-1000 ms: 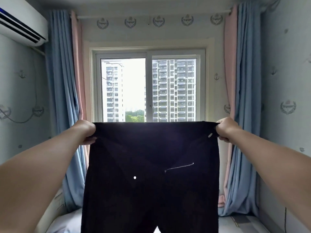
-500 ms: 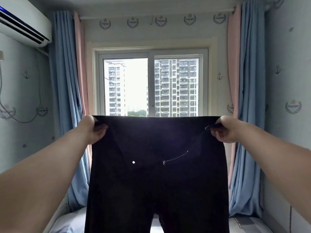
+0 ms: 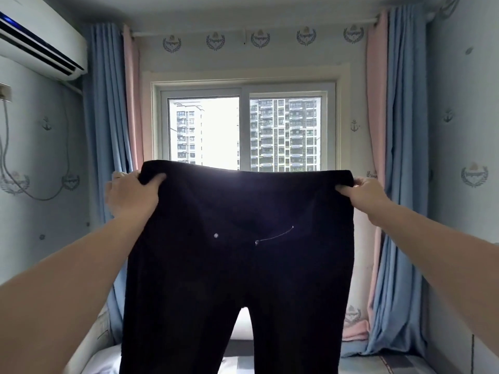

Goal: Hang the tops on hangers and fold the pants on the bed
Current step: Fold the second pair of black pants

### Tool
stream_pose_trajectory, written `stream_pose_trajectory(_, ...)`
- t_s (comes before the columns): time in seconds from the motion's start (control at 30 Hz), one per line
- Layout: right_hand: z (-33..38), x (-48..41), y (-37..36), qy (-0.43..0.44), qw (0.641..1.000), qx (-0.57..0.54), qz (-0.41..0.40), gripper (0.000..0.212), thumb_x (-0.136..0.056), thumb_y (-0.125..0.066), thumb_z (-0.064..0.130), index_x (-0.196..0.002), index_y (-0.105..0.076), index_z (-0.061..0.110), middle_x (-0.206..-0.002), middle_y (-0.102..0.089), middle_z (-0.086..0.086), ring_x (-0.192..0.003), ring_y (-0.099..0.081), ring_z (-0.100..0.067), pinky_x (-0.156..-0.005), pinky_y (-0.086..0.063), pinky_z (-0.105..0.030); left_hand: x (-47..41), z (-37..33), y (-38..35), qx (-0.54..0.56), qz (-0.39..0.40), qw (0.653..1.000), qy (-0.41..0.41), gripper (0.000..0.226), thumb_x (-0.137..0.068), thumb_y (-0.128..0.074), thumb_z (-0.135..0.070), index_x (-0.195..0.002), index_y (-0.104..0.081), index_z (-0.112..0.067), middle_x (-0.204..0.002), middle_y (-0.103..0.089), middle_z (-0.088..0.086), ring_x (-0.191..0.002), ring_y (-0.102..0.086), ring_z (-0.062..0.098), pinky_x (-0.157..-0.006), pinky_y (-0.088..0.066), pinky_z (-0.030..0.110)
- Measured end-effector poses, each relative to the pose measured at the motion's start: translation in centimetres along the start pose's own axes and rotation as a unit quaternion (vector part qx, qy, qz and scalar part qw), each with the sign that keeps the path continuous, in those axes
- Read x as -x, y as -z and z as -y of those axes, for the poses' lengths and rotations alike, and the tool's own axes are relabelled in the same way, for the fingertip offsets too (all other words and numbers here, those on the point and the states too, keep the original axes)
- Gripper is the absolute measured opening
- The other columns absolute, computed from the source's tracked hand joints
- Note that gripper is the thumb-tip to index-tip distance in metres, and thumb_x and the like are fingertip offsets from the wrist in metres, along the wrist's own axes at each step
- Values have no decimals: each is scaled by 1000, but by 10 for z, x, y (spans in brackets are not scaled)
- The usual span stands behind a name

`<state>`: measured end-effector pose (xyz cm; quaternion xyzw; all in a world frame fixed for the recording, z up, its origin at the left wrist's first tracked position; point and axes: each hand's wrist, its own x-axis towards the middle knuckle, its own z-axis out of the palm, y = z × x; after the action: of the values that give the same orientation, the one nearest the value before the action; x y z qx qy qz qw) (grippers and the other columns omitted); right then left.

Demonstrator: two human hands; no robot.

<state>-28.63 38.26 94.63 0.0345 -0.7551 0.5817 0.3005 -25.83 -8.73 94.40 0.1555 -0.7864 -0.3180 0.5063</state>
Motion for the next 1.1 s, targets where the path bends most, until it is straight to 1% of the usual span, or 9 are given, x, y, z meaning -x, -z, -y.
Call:
stream_pose_trajectory(0.17, 0, -1, -14, 4, 1000, 28, 10, 41, -97, -65, 31, -135, -56, 17, -97, -66, 1, -86, -65, -19, -71, -56, -35, -7, 0, 3, 145, 66, 987, 4, 36, -97, -58, -45, -107, -62, -10, -98, -64, 8, -93, -64, 31, -81, -53, 45)
stream_pose_trajectory(0.33, 6, -1, -31, -40, 995, 96, 9, 21, -97, -61, 18, -115, -64, 10, -98, -67, -7, -90, -65, -25, -78, -56, -37, -4, 4, 4, -28, 172, 980, 92, 37, -96, -60, -19, -129, -59, -3, -110, -66, 16, -87, -62, 32, -74, -49, 39)
stream_pose_trajectory(0.43, 0, 10, -38, -158, 971, 175, 41, 23, -96, -51, 8, -113, -63, -1, -105, -68, -19, -94, -67, -35, -80, -57, -40, 9, 16, 13, -119, 424, 874, 205, 32, -93, -54, -1, -122, -66, 8, -103, -71, 26, -94, -69, 41, -90, -56, 47)
stream_pose_trajectory(0.5, -10, 16, -42, -207, 940, 242, 122, 26, -98, -43, 4, -112, -64, -5, -106, -68, -20, -92, -67, -33, -80, -54, -38, 23, 32, 12, -97, 484, 835, 243, 28, -94, -47, 3, -109, -68, 13, -89, -73, 29, -80, -72, 42, -82, -60, 53)
stream_pose_trajectory(0.63, -26, 28, -44, -300, 922, 189, 156, 25, -94, -38, -2, -79, -58, -1, -49, -55, -6, -39, -52, -16, -39, -47, -21, 41, 52, -6, 18, 444, 841, 308, 34, -96, -34, 1, -82, -64, 9, -64, -67, 21, -52, -65, 32, -57, -54, 39)
stream_pose_trajectory(0.7, -26, 32, -45, -318, 927, 132, 151, 24, -90, -40, -5, -75, -55, 3, -40, -49, -3, -29, -47, -13, -38, -49, -21, 44, 49, -15, 70, 420, 837, 344, 38, -95, -35, 1, -67, -61, 4, -57, -63, 18, -43, -62, 29, -49, -55, 36)
stream_pose_trajectory(0.8, -20, 37, -52, -325, 930, 60, 162, 18, -91, -41, -3, -81, -55, 3, -44, -55, -6, -32, -55, -18, -52, -59, -31, 46, 34, -26, 126, 395, 836, 360, 36, -98, -40, -8, -72, -63, -1, -66, -66, 17, -53, -67, 28, -52, -58, 37)
stream_pose_trajectory(0.93, -6, 48, -73, -274, 933, -28, 230, 15, -91, -36, 3, -84, -49, 5, -47, -57, -9, -41, -62, -25, -55, -60, -39, 50, -3, -30, 214, 368, 838, 341, 28, -101, -45, -20, -105, -68, -3, -96, -71, 17, -94, -70, 31, -92, -56, 44)
stream_pose_trajectory(1.1, 26, 51, -96, -170, 933, -107, 299, 11, -94, -49, 4, -95, -59, 0, -75, -69, -17, -72, -72, -34, -70, -62, -46, 66, -52, -26, 388, 347, 801, 295, 19, -100, -54, -9, -114, -64, 0, -101, -74, 19, -80, -73, 29, -58, -61, 36)
